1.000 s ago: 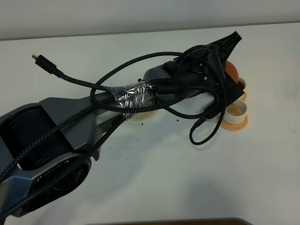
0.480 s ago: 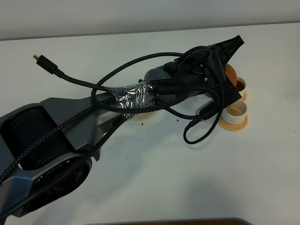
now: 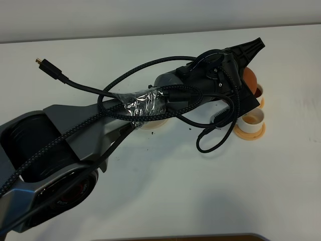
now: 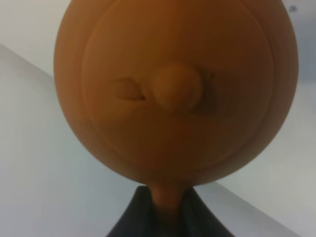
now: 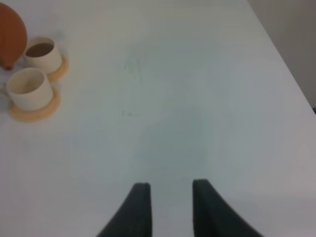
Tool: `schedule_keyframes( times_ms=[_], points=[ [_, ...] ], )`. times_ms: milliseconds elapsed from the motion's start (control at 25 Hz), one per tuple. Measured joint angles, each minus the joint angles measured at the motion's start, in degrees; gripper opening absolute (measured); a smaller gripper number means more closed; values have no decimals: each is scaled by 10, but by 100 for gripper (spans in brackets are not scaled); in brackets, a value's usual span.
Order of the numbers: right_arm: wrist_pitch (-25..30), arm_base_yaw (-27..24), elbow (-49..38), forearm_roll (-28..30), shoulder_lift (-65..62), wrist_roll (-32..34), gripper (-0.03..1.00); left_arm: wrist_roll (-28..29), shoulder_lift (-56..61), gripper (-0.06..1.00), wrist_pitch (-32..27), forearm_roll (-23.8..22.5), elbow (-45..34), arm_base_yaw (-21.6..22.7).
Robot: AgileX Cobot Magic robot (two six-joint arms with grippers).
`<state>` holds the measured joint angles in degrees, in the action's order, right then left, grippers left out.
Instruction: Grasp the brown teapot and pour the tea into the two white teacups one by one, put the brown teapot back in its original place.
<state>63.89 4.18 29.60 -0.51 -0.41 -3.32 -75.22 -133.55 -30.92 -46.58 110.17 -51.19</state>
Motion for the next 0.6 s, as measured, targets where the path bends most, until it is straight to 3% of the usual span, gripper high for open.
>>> schedule_keyframes(
  times_ms=[600],
  points=[
    [0,0,0,0,0,0,24,-2,-10,14,14,-41,0,-10]
  ],
)
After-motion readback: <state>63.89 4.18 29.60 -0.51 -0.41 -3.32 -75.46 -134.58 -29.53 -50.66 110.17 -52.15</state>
